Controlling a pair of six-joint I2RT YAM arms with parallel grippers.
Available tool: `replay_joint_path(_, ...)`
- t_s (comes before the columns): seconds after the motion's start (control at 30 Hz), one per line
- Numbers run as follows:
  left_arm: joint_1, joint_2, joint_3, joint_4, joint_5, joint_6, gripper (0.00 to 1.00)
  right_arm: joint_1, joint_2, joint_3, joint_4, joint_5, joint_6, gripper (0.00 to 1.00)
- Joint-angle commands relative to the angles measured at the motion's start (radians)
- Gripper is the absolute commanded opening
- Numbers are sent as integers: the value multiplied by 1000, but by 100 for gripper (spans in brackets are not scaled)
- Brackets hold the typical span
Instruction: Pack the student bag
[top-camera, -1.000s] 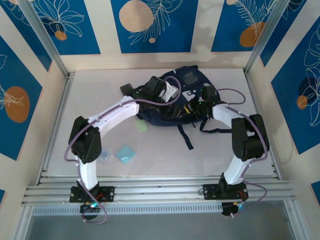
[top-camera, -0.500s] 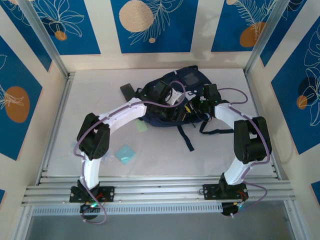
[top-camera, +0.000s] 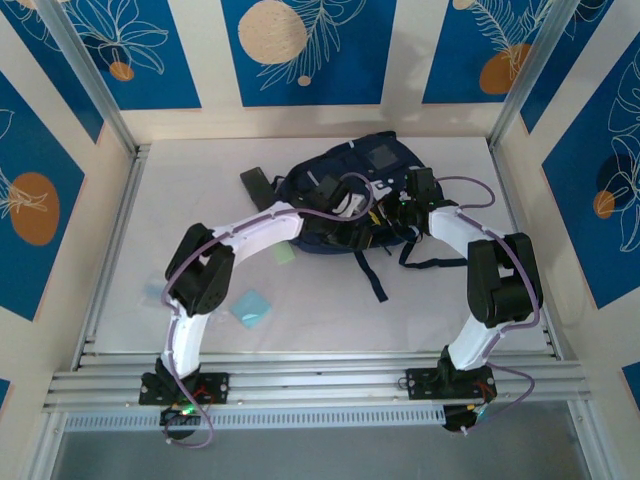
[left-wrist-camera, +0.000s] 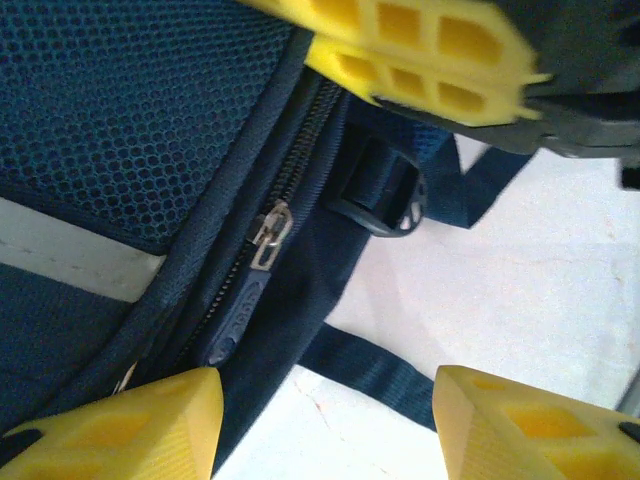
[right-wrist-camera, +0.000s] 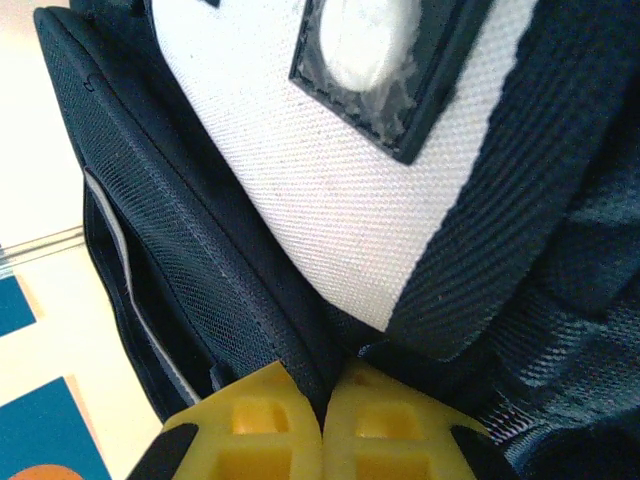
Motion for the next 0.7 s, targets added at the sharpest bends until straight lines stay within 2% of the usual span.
replay_joint_path(0.0,6,69,-12,59,-139,-47,58,13,-67,18,116,-63,34,0)
replay_joint_path(0.1,-2,73,-31,93,-239,-77,58,17,-78,5,123,-58,49,0)
replay_joint_path(0.2,-12,32,-110,174,-353,-104,62,16,-92,-17,141,-55,74,0)
replay_joint_path(0.33,-12,-32,-290,411,-438,-208,64,16,-100,-67,206,-64,140,0)
replay_joint_path(0.53,-14,18,-320,636,-387,-231,59,17,-85,-111,274,-102,198,0)
replay_joint_path(0.67,-9,49,-292,725,-290,-190,50,15,-77,-126,291,-115,208,0)
